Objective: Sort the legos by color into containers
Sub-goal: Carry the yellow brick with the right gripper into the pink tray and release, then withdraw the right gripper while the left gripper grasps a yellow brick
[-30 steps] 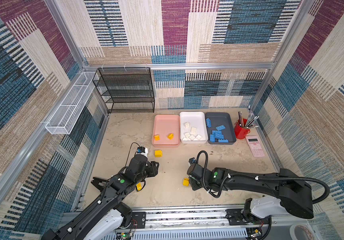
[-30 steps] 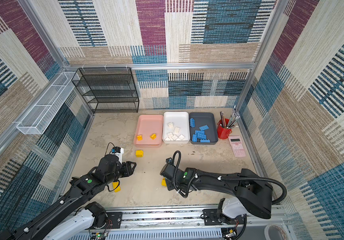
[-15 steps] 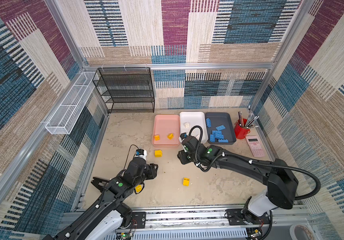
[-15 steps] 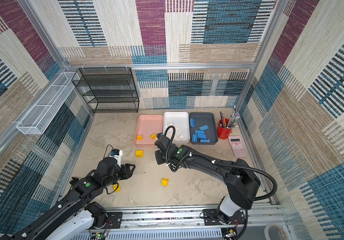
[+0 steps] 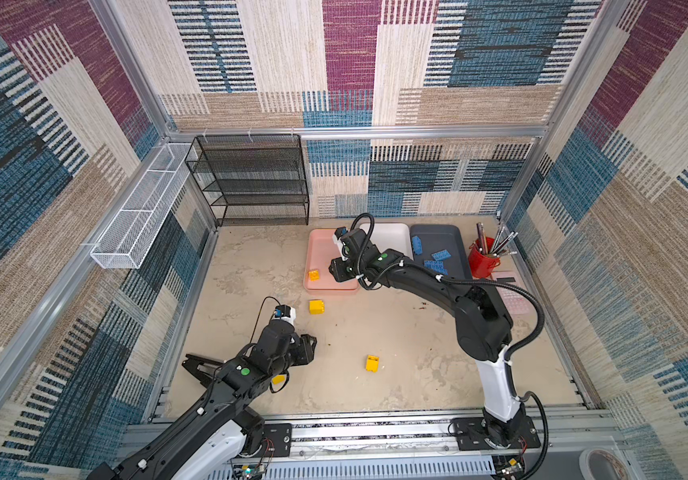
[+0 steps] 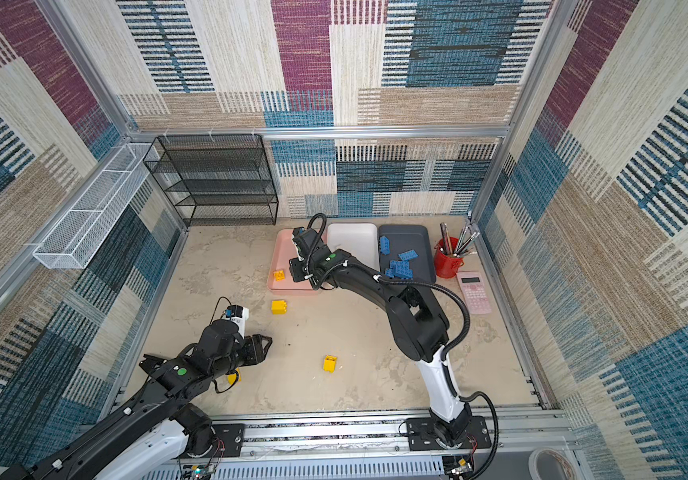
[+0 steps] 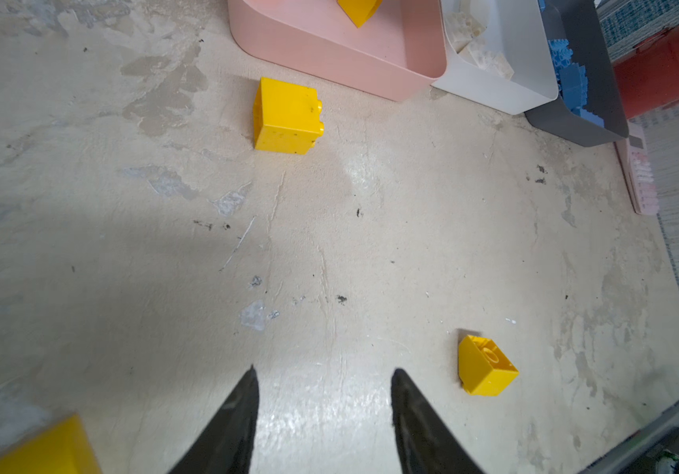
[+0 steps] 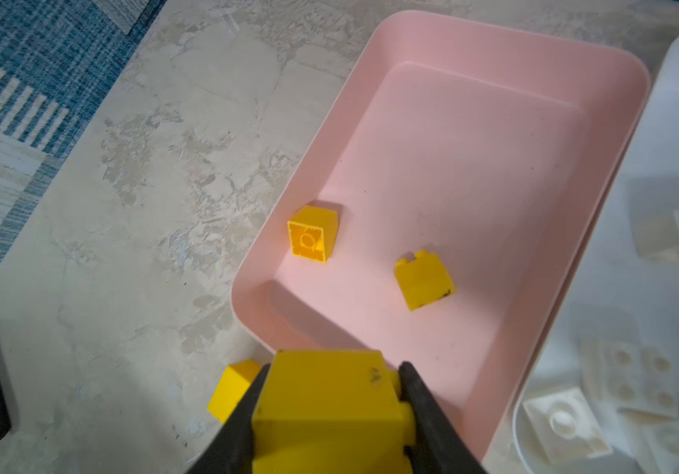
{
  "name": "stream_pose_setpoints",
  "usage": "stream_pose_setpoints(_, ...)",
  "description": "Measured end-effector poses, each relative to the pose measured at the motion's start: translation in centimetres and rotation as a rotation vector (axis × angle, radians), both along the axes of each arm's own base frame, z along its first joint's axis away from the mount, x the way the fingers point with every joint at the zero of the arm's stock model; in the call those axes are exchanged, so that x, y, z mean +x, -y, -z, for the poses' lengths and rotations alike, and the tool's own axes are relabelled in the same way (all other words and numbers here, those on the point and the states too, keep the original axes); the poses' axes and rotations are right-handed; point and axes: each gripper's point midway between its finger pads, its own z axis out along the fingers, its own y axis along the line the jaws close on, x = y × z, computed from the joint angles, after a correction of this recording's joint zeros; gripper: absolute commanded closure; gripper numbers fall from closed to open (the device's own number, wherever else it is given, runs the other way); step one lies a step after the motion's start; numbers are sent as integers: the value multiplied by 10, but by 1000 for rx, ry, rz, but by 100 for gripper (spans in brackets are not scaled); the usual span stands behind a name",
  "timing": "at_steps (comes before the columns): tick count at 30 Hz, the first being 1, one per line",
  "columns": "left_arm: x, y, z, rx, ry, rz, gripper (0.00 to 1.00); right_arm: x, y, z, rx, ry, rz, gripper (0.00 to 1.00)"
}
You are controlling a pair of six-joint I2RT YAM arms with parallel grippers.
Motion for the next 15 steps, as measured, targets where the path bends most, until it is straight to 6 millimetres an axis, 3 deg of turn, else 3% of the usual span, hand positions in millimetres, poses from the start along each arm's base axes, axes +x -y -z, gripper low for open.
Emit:
stream_pose_setpoints(6, -1, -1, 5, 4, -6, 0, 43, 35, -12, 17, 3, -7, -6, 46)
stream_pose_setpoints(9, -1, -1, 7, 8, -13, -1, 32, 43, -19, 18, 12, -3, -18, 30)
stream_pose_setpoints(11, -1, -1, 9, 15, -22, -2, 31, 46, -20, 18, 18, -5, -24, 19)
stream_pose_setpoints(15, 1, -1, 11, 31, -39, -9, 29, 48, -18, 14, 18, 3, -28, 13)
